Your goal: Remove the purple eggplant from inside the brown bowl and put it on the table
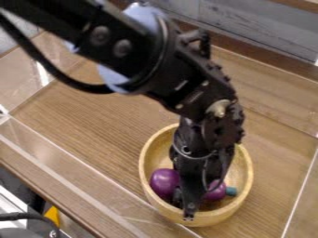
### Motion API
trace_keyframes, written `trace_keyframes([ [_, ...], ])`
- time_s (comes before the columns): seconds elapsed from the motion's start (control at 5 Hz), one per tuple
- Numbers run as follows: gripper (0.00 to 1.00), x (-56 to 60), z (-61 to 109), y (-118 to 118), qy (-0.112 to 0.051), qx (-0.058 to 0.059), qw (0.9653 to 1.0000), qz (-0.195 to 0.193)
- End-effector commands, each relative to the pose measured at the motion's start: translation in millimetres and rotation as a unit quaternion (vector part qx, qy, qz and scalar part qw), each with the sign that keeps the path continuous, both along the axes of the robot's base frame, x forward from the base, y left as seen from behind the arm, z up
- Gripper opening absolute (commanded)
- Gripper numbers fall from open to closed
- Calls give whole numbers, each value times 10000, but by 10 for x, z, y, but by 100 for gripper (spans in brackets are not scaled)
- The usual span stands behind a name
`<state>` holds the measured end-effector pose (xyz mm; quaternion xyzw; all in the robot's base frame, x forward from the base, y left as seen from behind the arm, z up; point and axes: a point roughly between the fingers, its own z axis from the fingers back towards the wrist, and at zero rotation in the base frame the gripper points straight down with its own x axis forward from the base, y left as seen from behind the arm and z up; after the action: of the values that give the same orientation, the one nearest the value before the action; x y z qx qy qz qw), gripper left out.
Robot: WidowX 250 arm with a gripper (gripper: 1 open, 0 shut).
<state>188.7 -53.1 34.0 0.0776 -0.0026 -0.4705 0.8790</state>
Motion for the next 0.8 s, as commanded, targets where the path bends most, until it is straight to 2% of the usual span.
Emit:
trace_keyframes([
  [0.0, 0, -34, -49, 103, -99, -11, 9999, -114],
  [0.4, 0, 79, -151, -68, -50, 53, 9986, 516],
  [0.6, 0, 142, -113, -252, -26, 66, 9982, 603],
])
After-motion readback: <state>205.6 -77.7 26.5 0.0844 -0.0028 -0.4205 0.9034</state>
